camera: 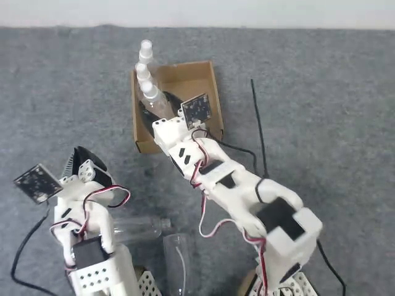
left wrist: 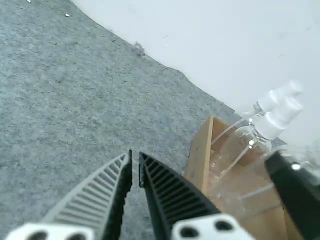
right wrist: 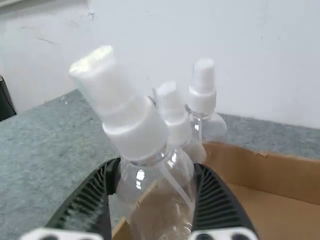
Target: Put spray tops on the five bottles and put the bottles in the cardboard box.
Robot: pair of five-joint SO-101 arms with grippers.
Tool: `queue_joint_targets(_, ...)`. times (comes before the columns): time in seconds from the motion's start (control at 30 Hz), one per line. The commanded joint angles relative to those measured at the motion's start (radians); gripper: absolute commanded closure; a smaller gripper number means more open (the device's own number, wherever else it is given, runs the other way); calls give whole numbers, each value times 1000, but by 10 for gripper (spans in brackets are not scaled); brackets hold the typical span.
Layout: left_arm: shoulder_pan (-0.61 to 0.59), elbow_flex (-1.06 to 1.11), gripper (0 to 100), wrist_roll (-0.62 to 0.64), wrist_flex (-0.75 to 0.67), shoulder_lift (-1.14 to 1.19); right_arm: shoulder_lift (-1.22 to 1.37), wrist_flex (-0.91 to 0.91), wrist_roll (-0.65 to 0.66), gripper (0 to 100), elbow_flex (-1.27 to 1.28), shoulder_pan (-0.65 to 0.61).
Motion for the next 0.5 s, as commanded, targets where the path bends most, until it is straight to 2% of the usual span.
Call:
queue_joint_targets(0.0, -8, -10, 976, -9, -31, -20, 35, -31, -3, 991, -103, 12)
queue_joint_targets(0.47, -8, -10, 974, -9, -29, -20, 174, -31, -2, 988, -150, 10)
